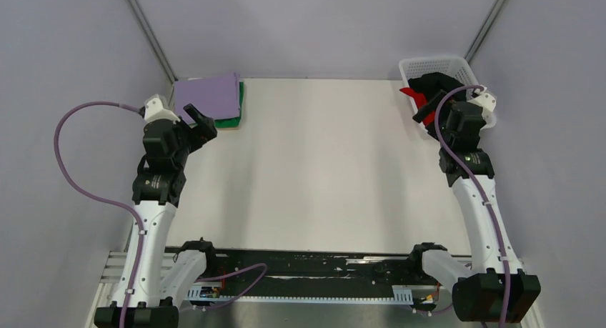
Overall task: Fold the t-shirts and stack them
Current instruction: Grab crumpled tshirt from bin with the right arm
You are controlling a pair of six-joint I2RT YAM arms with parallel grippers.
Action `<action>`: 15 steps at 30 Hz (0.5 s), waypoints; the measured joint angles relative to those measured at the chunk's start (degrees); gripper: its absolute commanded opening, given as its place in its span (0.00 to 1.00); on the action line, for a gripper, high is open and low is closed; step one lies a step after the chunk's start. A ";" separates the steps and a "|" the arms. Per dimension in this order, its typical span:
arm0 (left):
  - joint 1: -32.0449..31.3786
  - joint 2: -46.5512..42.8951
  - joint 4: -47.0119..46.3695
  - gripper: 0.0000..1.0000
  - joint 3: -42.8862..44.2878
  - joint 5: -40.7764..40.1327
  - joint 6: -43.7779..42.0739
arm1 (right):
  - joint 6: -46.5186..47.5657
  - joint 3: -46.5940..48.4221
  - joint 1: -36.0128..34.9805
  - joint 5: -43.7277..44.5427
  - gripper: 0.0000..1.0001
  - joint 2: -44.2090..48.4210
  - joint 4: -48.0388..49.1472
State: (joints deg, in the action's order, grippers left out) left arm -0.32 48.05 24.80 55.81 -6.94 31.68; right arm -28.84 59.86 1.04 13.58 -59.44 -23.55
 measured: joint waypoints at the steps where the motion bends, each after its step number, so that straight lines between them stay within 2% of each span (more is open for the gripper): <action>1: 0.00 -0.09 0.04 1.00 0.00 -0.02 0.02 | 0.24 0.02 0.00 -0.20 1.00 -0.17 0.02; 8: 0.00 -0.33 -0.48 1.00 -0.50 0.52 0.17 | 6.64 5.07 0.24 1.18 1.00 -7.80 0.33; 15: 0.00 -0.39 -0.61 1.00 -2.03 0.33 0.33 | 12.11 21.27 6.78 -3.50 1.00 -28.81 1.53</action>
State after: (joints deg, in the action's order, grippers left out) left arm -0.32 47.66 24.18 53.78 -6.61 32.01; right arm -16.73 81.12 7.81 10.09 -88.25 -22.02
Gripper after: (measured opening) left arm 1.000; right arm 0.998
